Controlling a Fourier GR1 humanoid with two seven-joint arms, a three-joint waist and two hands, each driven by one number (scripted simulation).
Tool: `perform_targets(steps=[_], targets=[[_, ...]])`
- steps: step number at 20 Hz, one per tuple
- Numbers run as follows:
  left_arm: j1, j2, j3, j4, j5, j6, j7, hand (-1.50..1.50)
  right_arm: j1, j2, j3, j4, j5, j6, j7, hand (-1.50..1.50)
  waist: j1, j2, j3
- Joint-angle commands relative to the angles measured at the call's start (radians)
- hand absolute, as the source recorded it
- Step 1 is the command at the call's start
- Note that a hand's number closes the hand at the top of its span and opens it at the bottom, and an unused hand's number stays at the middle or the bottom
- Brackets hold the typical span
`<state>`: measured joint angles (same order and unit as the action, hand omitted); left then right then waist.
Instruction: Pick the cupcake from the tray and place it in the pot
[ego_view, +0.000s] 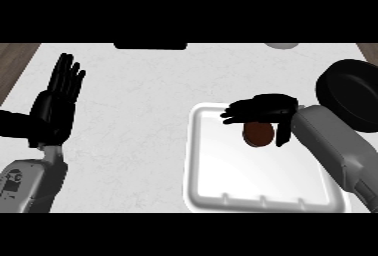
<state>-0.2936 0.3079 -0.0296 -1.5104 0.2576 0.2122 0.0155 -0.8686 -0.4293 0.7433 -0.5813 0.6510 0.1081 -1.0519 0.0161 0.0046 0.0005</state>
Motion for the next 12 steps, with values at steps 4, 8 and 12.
perform_targets(steps=[4,8,12], targets=[[-0.051,-0.019,0.014,0.071,-0.025,-0.015,-0.023,0.00,0.037,0.066,0.002,0.050,0.069,-0.036,-0.113,-1.50,-0.009,0.001,0.000],[0.023,-0.047,-0.010,0.000,-0.042,0.009,-0.020,0.00,0.056,0.058,0.023,0.020,0.093,-0.065,-0.179,1.50,-0.004,-0.002,0.000],[-0.020,-0.044,-0.005,0.002,-0.044,0.012,0.001,0.00,0.080,0.045,0.009,-0.038,0.076,-0.109,-0.235,1.50,-0.008,-0.001,0.001]])
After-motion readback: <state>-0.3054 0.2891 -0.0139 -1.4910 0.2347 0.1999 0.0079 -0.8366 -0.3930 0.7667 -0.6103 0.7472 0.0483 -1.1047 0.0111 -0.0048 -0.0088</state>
